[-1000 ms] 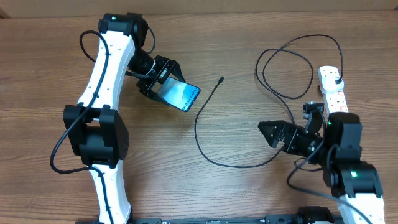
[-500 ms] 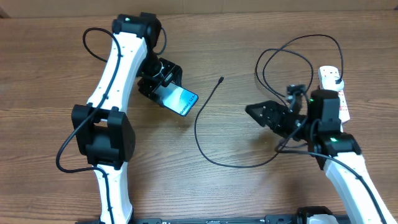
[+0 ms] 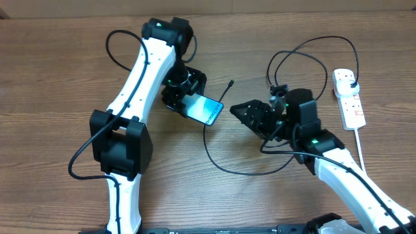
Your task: Plug charger to phone and switch on socket
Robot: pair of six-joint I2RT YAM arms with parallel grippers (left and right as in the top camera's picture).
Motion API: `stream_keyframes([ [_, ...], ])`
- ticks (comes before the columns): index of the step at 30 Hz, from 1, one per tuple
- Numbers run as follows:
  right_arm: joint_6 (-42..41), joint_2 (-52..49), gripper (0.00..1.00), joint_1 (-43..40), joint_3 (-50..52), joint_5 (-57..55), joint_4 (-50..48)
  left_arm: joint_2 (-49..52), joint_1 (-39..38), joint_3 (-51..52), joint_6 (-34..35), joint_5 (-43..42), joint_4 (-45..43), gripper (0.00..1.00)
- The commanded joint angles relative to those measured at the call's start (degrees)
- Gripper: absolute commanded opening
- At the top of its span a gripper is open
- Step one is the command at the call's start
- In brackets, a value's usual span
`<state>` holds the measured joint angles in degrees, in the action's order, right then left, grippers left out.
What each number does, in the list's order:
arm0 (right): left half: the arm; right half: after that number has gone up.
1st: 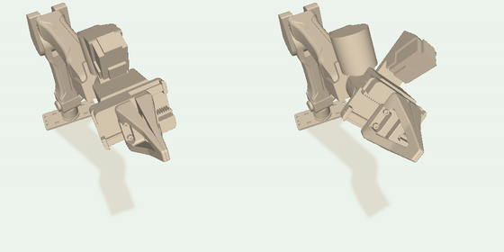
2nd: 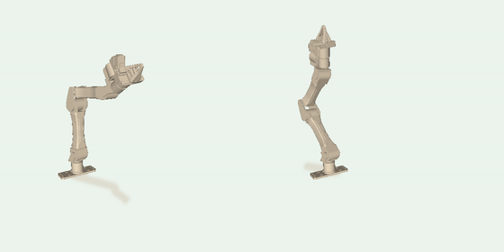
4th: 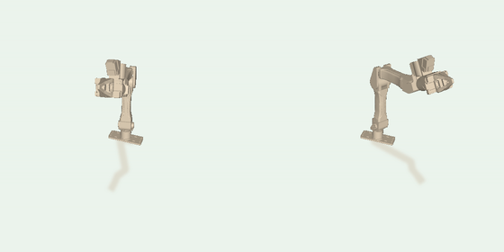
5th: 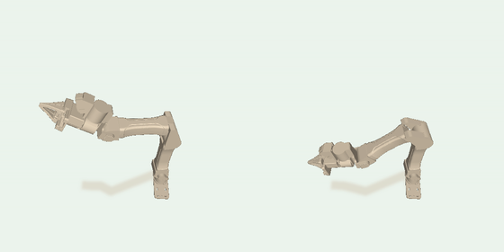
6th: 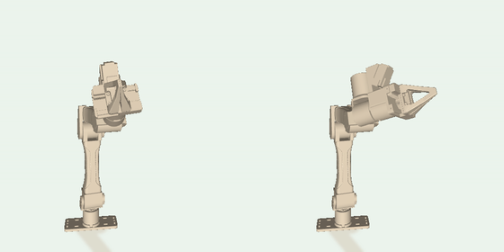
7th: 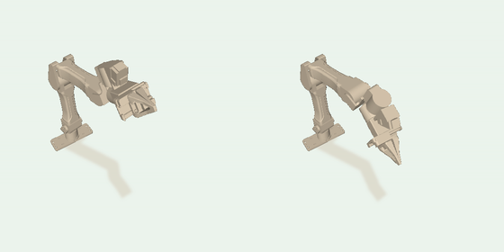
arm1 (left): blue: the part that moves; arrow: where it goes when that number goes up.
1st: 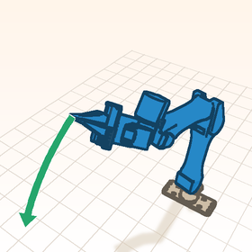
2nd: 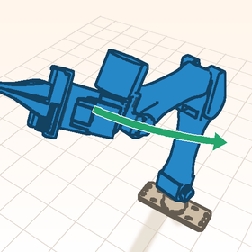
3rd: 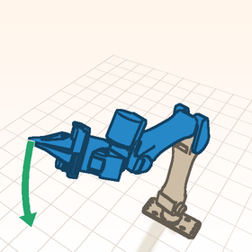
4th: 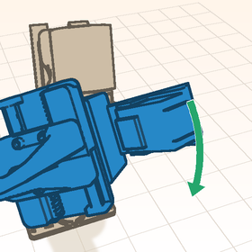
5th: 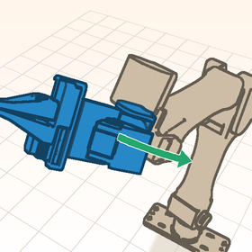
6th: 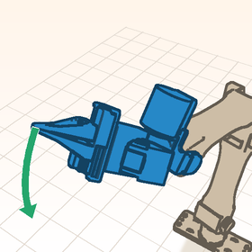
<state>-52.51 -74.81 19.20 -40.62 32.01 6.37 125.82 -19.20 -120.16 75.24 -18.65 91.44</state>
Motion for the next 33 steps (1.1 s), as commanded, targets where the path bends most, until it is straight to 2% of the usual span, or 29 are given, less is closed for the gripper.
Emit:
stream_keyframes([
  [1,-5.0,-1.8,0.66,2.5,-1.7,-3.9,-1.7,-0.7,-1.6,-1.6,2.4,-3.6,0.0,0.66],
  [15,-10.6,-5.7,0.51,5.0,-1.7,-4.1,-6.1,-0.7,-6.0,-1.6,4.7,-5.6,-0.2,0.67],
  [23,-11.7,-5.8,0.36,5.7,-1.7,-5.7,-6.7,-0.7,-7.1,-1.6,5.8,-6.9,-0.5,0.67],
  [33,-12.2,-5.8,0.23,5.7,-1.7,-5.7,-7.6,-0.7,-7.1,-1.6,6.2,-8.6,-0.9,0.67],
])
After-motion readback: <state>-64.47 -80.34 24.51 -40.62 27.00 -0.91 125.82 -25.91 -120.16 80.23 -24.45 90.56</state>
